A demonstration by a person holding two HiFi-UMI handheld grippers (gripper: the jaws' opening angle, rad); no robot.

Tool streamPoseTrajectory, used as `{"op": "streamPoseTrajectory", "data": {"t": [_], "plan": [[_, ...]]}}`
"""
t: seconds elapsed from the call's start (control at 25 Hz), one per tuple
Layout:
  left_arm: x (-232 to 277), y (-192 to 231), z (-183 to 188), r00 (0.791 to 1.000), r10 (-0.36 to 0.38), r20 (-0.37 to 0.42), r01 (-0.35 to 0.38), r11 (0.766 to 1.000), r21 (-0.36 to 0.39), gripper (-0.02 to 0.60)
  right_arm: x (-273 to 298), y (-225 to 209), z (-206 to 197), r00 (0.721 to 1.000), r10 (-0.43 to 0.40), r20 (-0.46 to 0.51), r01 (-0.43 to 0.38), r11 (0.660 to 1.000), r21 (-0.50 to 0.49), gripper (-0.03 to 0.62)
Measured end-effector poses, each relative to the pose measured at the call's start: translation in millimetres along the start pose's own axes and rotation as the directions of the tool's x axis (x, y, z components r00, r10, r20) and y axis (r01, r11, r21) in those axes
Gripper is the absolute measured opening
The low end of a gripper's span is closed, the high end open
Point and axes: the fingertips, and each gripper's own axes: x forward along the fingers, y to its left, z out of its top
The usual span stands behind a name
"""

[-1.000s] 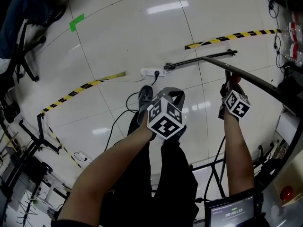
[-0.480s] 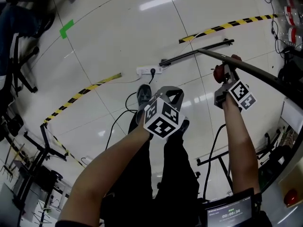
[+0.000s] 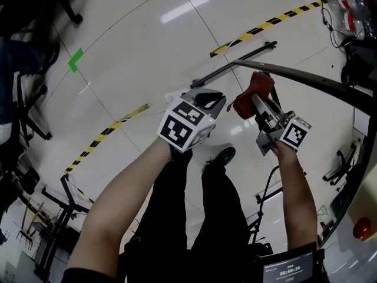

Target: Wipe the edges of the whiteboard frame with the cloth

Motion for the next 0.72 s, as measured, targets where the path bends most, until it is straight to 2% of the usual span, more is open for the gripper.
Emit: {"op": "streamPoseTrajectory", "data": {"t": [0.04, 0.08, 0.12, 0.16, 0.24, 0.28, 0.32, 0.36, 0.4, 0.44, 0.56, 0.72], "plan": [[3, -9, 10, 0.996, -0.092, 0.017, 0.093, 0.994, -0.063, 0.086, -2, 16, -1, 0.997, 0.071, -0.023, -0.071, 0.997, -0.009, 0.064], [5, -19, 17, 0.981, -0.192, 0.037, 0.195, 0.972, -0.134, 0.206, -6, 31, -2, 0.988, 0.152, -0.034, -0.152, 0.988, 0.001, 0.064], [7, -30, 22, 0.952, -0.298, 0.062, 0.305, 0.930, -0.206, 0.320, -10, 45, -2, 0.970, 0.240, -0.036, -0.240, 0.971, 0.027, 0.064], [7, -44, 27, 0.909, -0.406, 0.094, 0.416, 0.868, -0.270, 0.404, -15, 59, -1, 0.943, 0.332, -0.033, -0.329, 0.942, 0.062, 0.064], [0, -73, 35, 0.798, -0.580, 0.163, 0.598, 0.727, -0.338, 0.434, -24, 83, 1, 0.870, 0.492, -0.027, -0.485, 0.865, 0.129, 0.063], [-4, -86, 40, 0.747, -0.636, 0.193, 0.659, 0.669, -0.345, 0.436, -28, 92, 1, 0.836, 0.548, -0.031, -0.538, 0.830, 0.149, 0.063], [-7, -95, 44, 0.706, -0.673, 0.220, 0.702, 0.622, -0.347, 0.434, -31, 100, 1, 0.809, 0.587, -0.041, -0.574, 0.803, 0.160, 0.063], [-9, -101, 46, 0.680, -0.692, 0.240, 0.726, 0.594, -0.346, 0.429, -33, 105, 0, 0.789, 0.612, -0.052, -0.598, 0.784, 0.165, 0.063], [-9, -104, 46, 0.674, -0.695, 0.251, 0.734, 0.587, -0.342, 0.397, -35, 108, 0, 0.778, 0.626, -0.060, -0.611, 0.774, 0.166, 0.063], [-9, -104, 45, 0.681, -0.686, 0.255, 0.728, 0.598, -0.336, 0.286, -36, 108, -1, 0.776, 0.628, -0.065, -0.612, 0.774, 0.164, 0.063], [-10, -106, 44, 0.721, -0.641, 0.264, 0.692, 0.647, -0.320, 0.134, -39, 100, -3, 0.796, 0.601, -0.075, -0.586, 0.796, 0.154, 0.054], [-9, -113, 48, 0.762, -0.601, 0.241, 0.647, 0.706, -0.287, 0.099, -46, 99, 1, 0.795, 0.600, -0.092, -0.587, 0.798, 0.136, 0.054]]}}
